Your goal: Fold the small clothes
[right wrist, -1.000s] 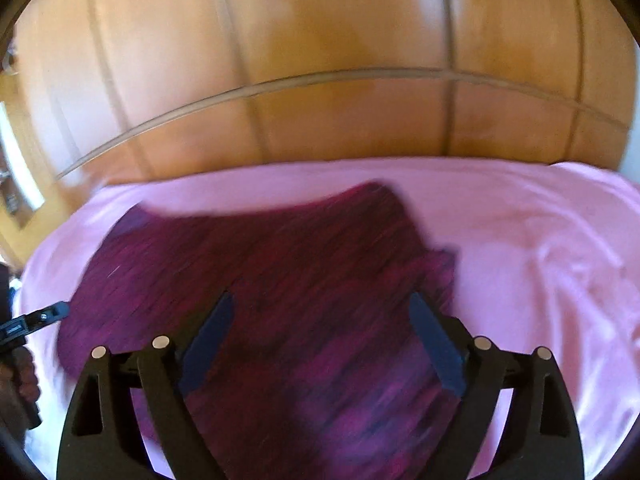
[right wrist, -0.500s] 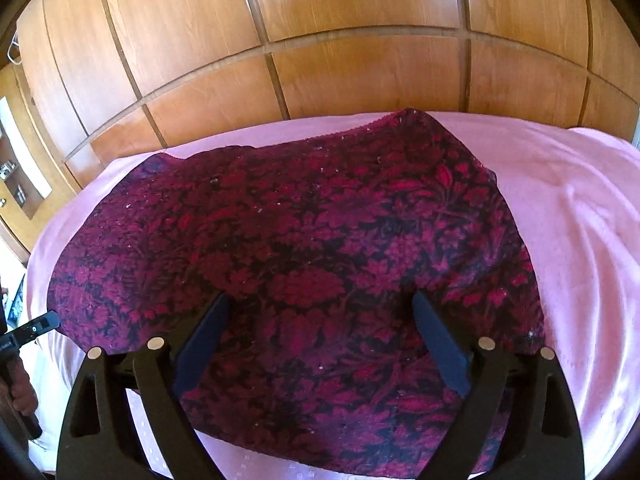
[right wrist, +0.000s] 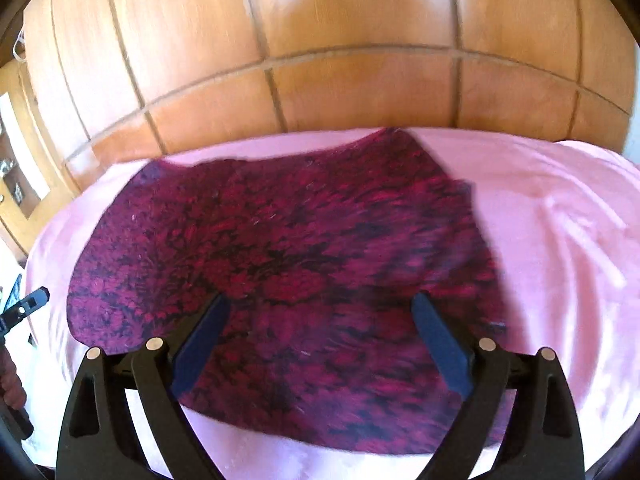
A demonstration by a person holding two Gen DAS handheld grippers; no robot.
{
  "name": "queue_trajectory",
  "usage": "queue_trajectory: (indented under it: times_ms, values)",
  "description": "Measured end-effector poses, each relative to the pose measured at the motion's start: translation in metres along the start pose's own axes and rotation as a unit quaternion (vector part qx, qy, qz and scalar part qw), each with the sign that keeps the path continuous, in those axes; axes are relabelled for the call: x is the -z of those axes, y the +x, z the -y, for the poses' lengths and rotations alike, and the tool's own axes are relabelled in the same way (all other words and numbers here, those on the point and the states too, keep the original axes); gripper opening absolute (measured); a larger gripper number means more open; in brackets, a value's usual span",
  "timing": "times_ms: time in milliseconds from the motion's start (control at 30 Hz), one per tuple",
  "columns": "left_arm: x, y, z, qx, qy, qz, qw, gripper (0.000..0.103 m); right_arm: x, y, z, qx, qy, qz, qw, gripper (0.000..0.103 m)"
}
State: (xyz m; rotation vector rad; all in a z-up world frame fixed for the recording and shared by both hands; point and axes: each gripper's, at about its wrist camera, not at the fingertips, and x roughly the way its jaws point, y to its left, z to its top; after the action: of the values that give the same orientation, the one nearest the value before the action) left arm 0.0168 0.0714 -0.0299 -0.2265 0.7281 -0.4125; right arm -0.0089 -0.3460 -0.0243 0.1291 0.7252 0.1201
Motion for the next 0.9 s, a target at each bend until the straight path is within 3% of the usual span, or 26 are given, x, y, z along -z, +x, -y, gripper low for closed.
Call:
queue_trajectory:
  times_ms: [167, 267, 333, 367, 433, 500, 567, 667, 800, 833, 867, 900]
  values:
    - [0.006, 0.042, 0.028, 0.009, 0.034, -0.037, 0.9987, 0.013, 0.02, -0.024, 0.045, 0.039, 0.044, -0.01, 0.998, 0.086]
    - [0.009, 0.064, 0.036, 0.009, 0.045, -0.056, 0.9974, 0.013, 0.034, -0.014, 0.055, 0.038, 0.055, -0.04, 0.997, 0.071]
    - [0.009, 0.073, 0.039, -0.009, 0.06, -0.062, 0.9962, 0.013, 0.042, -0.005, 0.057, 0.03, 0.06, -0.053, 0.996, 0.055]
    - [0.009, 0.076, 0.04, -0.013, 0.062, -0.066, 0.9958, 0.013, 0.044, -0.005, 0.057, 0.035, 0.06, -0.052, 0.996, 0.052]
    - [0.007, 0.083, 0.038, -0.021, 0.059, -0.077, 0.995, 0.013, 0.041, -0.01, 0.06, 0.029, 0.06, -0.05, 0.997, 0.016]
    - [0.005, 0.084, 0.036, -0.022, 0.052, -0.083, 0.9949, 0.013, 0.033, -0.026, 0.064, 0.021, 0.06, -0.042, 0.997, 0.015]
    - [0.006, 0.086, 0.035, -0.025, 0.049, -0.085, 0.9949, 0.013, 0.033, -0.033, 0.065, 0.038, 0.036, -0.045, 0.998, 0.014]
    - [0.009, 0.088, 0.035, -0.039, 0.051, -0.089, 0.9939, 0.013, 0.051, -0.012, 0.076, 0.054, 0.036, -0.079, 0.995, 0.014]
    - [0.008, 0.085, 0.046, -0.064, 0.07, -0.086, 0.9917, 0.013, 0.056, -0.014, 0.082, 0.045, 0.057, -0.071, 0.995, 0.018]
    - [0.007, 0.085, 0.048, -0.068, 0.071, -0.087, 0.9913, 0.014, 0.056, -0.016, 0.082, 0.054, 0.056, -0.072, 0.994, 0.027]
    - [0.005, 0.083, 0.05, -0.071, 0.073, -0.086, 0.9911, 0.029, 0.053, -0.015, 0.082, 0.061, 0.055, -0.072, 0.994, 0.033]
    - [0.002, 0.081, 0.052, -0.067, 0.074, -0.082, 0.9917, 0.037, 0.053, -0.018, 0.083, 0.067, 0.054, -0.07, 0.994, 0.043]
